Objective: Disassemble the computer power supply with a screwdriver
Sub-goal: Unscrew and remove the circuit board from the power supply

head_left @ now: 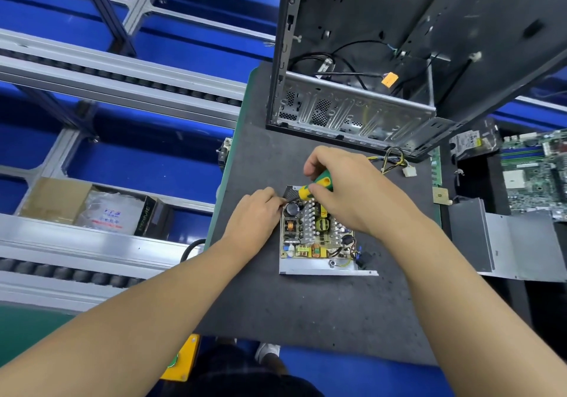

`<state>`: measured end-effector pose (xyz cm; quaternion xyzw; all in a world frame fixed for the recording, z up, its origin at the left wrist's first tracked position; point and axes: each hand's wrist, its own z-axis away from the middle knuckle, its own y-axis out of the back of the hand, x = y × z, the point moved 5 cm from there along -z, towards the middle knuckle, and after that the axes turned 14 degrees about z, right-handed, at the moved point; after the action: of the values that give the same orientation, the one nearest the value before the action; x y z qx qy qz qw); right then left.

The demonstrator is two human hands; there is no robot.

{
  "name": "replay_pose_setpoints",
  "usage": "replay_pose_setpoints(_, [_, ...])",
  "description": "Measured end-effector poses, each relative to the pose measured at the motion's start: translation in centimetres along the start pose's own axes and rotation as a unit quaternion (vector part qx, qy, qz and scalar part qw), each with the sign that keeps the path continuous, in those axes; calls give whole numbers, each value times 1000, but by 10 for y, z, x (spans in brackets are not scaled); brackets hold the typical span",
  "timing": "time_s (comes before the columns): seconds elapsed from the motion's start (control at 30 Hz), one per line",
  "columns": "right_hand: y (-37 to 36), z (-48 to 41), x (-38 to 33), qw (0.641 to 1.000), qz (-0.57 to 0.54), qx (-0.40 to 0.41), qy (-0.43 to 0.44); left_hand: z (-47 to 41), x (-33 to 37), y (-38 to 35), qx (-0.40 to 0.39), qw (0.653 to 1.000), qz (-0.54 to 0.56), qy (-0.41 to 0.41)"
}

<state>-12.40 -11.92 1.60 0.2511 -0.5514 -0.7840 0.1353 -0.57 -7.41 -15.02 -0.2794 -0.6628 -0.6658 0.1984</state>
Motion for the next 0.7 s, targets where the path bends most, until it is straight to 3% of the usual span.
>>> replay_pose_setpoints(0.13, [1,1,4,1000,0,6,-1,1,1,-2,38,995,66,59])
replay_pose_setpoints(0.3, [0,2,7,1000,-5,6,-2,4,-6,1,115,966,155,172])
replay_pose_setpoints(0.57, [-1,3,8,1000,-17,5,2,11,1,-1,115,952,196,207])
replay_pose_setpoints(0.7, [-2,2,7,1000,-20,6,7,18,1,-7,124,917,215,311])
